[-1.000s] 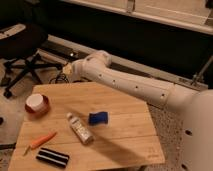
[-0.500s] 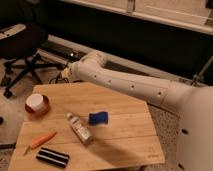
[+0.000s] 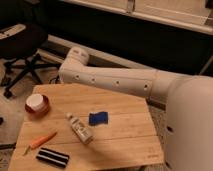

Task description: Stand the bottle upright

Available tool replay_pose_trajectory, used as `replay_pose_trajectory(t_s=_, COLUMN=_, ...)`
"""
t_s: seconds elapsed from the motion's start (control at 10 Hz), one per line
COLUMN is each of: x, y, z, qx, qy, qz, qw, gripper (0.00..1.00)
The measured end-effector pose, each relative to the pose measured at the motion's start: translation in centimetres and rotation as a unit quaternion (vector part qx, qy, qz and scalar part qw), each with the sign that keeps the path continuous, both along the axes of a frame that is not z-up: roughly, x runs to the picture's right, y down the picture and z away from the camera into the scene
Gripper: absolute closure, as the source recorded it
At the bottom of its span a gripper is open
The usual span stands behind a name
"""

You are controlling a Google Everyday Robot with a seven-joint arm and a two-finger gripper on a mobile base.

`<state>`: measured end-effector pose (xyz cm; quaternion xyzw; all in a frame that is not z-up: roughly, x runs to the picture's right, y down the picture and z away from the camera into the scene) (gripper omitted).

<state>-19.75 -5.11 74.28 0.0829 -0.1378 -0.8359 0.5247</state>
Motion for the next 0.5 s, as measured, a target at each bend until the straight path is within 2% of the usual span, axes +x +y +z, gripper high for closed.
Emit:
replay_pose_trajectory(t_s=0.3, x=-2.4, y=2.7, z=-0.4, qx=-0.043, qy=0.012, qz=-0.037, qw=0.9983, gripper=0.39)
replay_pose_trajectory(t_s=0.5, x=-4.0, y=4.4, z=-0.1, qx=-0.071, qy=0.012, qz=-0.063, qw=0.9954, gripper=0.39)
